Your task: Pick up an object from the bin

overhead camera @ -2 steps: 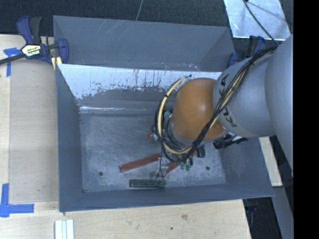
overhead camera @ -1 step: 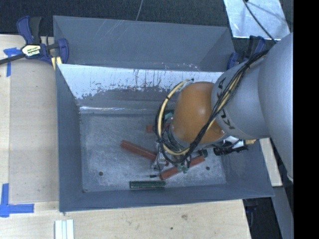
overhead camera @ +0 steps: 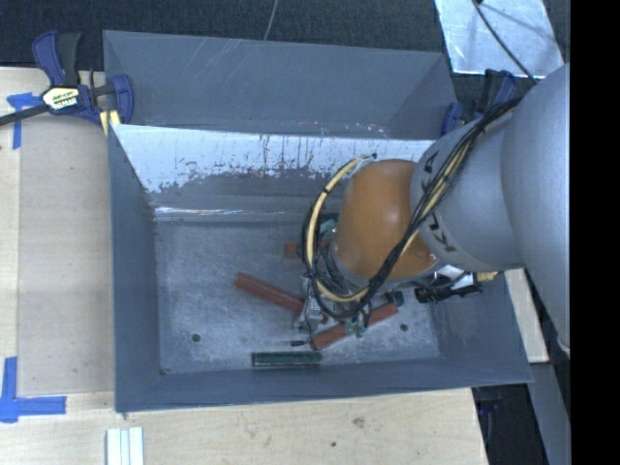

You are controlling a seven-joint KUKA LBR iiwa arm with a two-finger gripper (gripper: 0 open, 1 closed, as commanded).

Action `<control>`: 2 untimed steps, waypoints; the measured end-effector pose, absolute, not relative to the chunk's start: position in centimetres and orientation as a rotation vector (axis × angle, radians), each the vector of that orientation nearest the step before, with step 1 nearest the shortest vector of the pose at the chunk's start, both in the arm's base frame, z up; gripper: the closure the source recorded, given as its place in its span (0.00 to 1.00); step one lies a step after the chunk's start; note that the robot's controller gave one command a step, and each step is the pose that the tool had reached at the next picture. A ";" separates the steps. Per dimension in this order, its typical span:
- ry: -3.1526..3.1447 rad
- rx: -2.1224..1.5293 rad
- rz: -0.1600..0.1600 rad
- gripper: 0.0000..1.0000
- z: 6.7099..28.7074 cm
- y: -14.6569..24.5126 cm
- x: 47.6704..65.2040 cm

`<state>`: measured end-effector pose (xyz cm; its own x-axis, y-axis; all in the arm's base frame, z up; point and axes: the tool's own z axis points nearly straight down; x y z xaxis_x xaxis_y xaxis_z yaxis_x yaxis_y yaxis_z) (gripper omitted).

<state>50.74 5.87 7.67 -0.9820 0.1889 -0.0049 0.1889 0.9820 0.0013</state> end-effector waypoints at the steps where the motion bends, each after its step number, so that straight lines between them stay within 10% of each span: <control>1: 3.125 0.298 0.001 1.00 20.5 8.7 49.8; 2: 3.125 0.298 0.001 0.00 20.5 8.7 49.8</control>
Offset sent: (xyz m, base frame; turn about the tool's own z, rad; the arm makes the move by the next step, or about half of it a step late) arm 0.0000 0.0000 0.0000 0.0000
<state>49.83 8.74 20.49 -0.9820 0.1888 -0.0023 0.1888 0.9820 0.0006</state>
